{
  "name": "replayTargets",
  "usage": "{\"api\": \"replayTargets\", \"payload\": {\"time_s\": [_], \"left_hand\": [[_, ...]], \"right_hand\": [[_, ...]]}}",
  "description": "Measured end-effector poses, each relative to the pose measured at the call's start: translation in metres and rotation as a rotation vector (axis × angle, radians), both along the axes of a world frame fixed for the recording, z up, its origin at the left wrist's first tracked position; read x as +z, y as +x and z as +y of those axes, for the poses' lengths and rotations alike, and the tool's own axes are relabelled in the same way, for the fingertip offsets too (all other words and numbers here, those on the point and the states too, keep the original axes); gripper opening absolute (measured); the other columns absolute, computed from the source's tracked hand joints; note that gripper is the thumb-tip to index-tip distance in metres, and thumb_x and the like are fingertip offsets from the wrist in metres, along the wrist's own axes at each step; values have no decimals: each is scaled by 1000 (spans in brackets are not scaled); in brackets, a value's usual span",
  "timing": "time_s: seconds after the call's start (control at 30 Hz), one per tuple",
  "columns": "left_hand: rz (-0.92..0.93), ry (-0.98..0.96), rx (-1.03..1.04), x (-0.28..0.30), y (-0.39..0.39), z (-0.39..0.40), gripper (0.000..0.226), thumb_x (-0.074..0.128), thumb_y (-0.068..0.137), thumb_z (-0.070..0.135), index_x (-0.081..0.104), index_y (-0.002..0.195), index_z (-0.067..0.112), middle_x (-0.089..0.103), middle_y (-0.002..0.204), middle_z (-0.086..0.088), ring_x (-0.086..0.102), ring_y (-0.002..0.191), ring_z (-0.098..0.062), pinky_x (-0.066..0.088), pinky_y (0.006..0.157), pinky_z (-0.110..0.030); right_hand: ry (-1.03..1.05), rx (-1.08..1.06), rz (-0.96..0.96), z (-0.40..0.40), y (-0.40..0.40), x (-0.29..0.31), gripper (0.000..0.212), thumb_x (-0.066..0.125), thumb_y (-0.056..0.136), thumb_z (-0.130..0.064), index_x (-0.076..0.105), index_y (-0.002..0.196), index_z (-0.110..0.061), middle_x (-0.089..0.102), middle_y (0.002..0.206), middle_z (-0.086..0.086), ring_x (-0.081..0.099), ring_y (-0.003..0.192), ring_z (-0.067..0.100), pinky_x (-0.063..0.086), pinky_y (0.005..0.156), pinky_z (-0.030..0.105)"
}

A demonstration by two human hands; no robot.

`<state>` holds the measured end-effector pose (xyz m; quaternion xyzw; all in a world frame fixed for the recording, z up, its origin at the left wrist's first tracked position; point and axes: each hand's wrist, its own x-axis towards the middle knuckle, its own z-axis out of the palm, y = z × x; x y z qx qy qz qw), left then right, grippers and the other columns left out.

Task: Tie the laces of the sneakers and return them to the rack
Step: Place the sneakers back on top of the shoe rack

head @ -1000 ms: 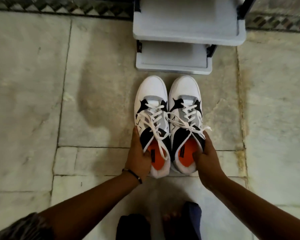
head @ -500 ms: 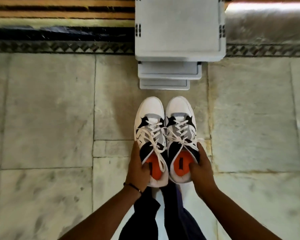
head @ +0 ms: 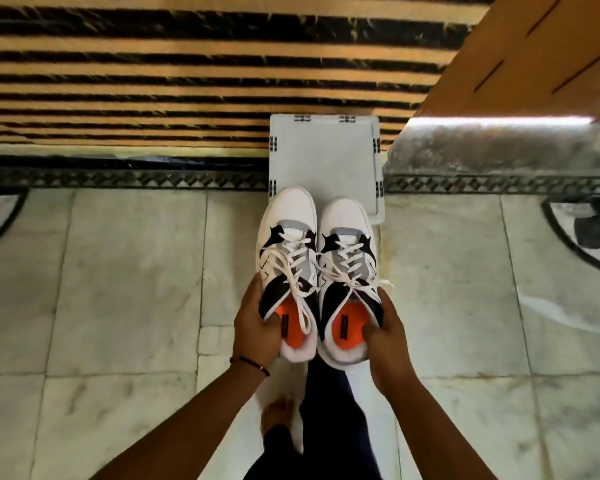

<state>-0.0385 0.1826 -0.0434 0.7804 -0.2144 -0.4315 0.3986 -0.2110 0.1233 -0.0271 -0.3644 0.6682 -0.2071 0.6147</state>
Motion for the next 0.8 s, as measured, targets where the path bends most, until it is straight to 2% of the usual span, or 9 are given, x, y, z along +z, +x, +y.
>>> {"api": "replayTargets", "payload": {"time_s": [0.1, 0.2, 0.23, 0.33, 0.43, 0.6, 0.7, 0.8], "left_hand": [[13, -41, 49, -10, 5, -49, 61, 47, 81, -9, 41, 133, 20, 53, 134, -4, 48, 126, -20, 39, 108, -38], [-39, -72, 45, -21, 11, -93, 64, 48, 81, -11, 40, 129, 30, 51, 131, 5, 48, 124, -13, 40, 103, -17], [-66, -86, 25, -25, 13, -104, 63, 49, 82, -9, 41, 130, 30, 50, 135, 4, 46, 126, -12, 39, 105, -18], [-92, -84, -13, -44, 22, -139, 62, 50, 82, -6, 37, 137, 19, 48, 140, -4, 43, 130, -15, 36, 111, -38], [-96, -67, -11, -62, 32, -166, 62, 48, 81, -8, 37, 137, 16, 48, 140, -8, 43, 131, -20, 36, 110, -45], [-71, 6, 68, -79, 40, -195, 60, 49, 80, -8, 43, 134, 16, 56, 133, -10, 50, 125, -22, 40, 108, -42], [-77, 23, 67, -85, 41, -204, 61, 48, 80, -9, 41, 136, 16, 53, 135, -10, 48, 126, -22, 38, 108, -33], [-82, -14, 30, -89, 43, -208, 61, 47, 82, -8, 39, 137, 16, 49, 139, -9, 43, 131, -20, 35, 111, -37]], "right_hand": [[-58, 34, -29, -50, 4, -9, 72, 37, 68, 10, 49, 128, -28, 63, 123, 0, 58, 112, 16, 48, 97, 42], [-84, 42, -69, -101, 13, -21, 74, 35, 71, 18, 50, 126, -29, 64, 120, -4, 59, 110, 13, 49, 92, 36], [-94, 53, -71, -114, 16, -24, 74, 34, 71, 19, 50, 126, -28, 64, 119, -4, 59, 110, 13, 49, 89, 34], [-98, 53, -71, -154, 25, -41, 75, 33, 71, 20, 46, 131, -25, 62, 119, 1, 58, 110, 16, 50, 83, 30], [-67, 51, -82, -181, 33, -59, 76, 33, 72, 20, 41, 135, -22, 58, 126, 6, 55, 114, 21, 50, 88, 36], [-35, 39, -127, -209, 40, -79, 79, 35, 64, 15, 45, 132, -23, 60, 125, 8, 57, 113, 24, 49, 92, 43], [-59, 16, -128, -215, 45, -87, 78, 34, 64, 16, 48, 130, -23, 62, 123, 6, 58, 112, 20, 50, 92, 40], [-81, -14, -120, -221, 49, -94, 79, 30, 68, 22, 49, 129, -25, 63, 118, -1, 58, 110, 16, 49, 91, 38]]}}
